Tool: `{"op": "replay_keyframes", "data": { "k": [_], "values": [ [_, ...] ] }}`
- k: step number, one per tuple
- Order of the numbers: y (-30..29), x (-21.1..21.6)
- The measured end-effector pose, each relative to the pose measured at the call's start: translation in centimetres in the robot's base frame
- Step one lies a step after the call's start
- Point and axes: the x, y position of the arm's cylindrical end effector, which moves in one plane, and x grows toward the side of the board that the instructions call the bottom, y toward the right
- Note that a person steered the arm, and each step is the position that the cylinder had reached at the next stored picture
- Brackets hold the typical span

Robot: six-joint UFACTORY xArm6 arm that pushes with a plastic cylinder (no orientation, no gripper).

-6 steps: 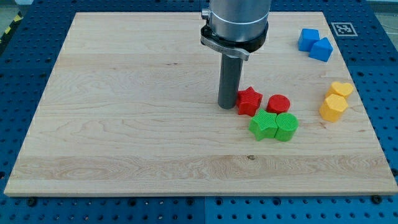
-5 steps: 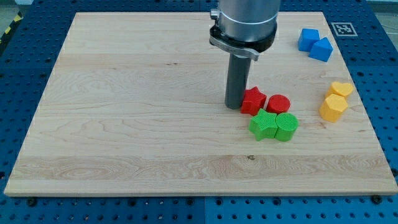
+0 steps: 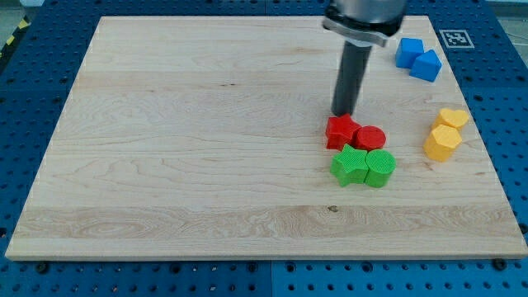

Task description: Separate the yellow hexagon from the yellow heart

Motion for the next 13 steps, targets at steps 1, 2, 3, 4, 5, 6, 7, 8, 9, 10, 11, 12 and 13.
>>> {"op": "replay_keyframes", "data": {
  "k": [1,2,3,4,5,6,7,8,9,10,11,12,13],
  "values": [
    [-0.6,2.8],
    [-0.6,2.9],
    [-1.0,0.5],
    [-5.9,-0.2],
    [-7.9,3.2],
    [-7.4,4.1],
    [-4.6,4.4],
    [-4.5,4.4],
    [-4.5,4.4],
    [-4.5,1.1],
    [-4.5,-0.9],
    [-4.4,-1.4],
    [-1.9,-4.1]
  ]
}}
